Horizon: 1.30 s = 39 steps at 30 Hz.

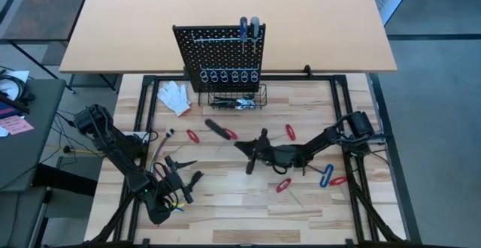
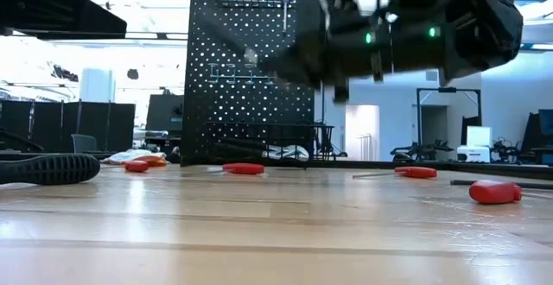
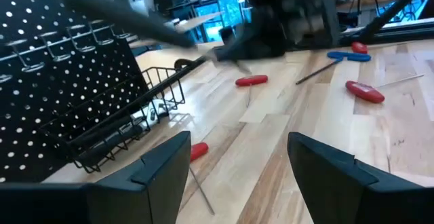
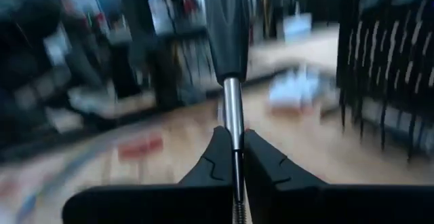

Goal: Hang tools onto peg board
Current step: Hang the black screwdriver on the black pegboard

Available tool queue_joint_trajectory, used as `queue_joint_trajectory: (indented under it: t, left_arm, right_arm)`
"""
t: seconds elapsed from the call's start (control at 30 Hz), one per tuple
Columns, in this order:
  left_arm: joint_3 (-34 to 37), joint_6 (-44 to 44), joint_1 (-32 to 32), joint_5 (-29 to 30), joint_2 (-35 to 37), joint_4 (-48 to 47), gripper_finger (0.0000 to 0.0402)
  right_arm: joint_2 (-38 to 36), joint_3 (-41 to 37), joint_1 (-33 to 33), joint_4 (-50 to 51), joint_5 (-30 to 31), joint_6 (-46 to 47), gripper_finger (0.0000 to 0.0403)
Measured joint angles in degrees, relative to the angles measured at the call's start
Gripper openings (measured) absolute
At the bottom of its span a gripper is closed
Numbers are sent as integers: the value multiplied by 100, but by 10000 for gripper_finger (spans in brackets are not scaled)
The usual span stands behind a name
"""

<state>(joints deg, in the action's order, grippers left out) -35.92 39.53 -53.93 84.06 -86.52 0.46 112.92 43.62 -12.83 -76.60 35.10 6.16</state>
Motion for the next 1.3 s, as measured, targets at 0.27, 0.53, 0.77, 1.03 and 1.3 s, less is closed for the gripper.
queue_joint_trajectory:
  t: [0.27, 0.53, 0.77, 1.03, 1.3]
  left_arm:
    - [0, -49, 0, 95, -2, 8, 242]
    - [0, -81, 0, 94, -2, 9, 242]
    - [0, -92, 0, 90, -2, 6, 242]
    - [0, -137, 0, 86, -2, -1, 242]
    - [0, -155, 0, 84, -2, -3, 242]
  right_arm:
    - [-202, 763, 675, -1110, -183, -1441, 9]
    - [-221, 2202, 1349, -1120, -423, -2628, 9]
    - [-221, 2882, 1921, -719, -508, -2637, 9]
    - [-197, 3123, 2562, -171, -519, -1827, 9]
    - [-195, 3153, 2877, -37, -828, -1210, 9]
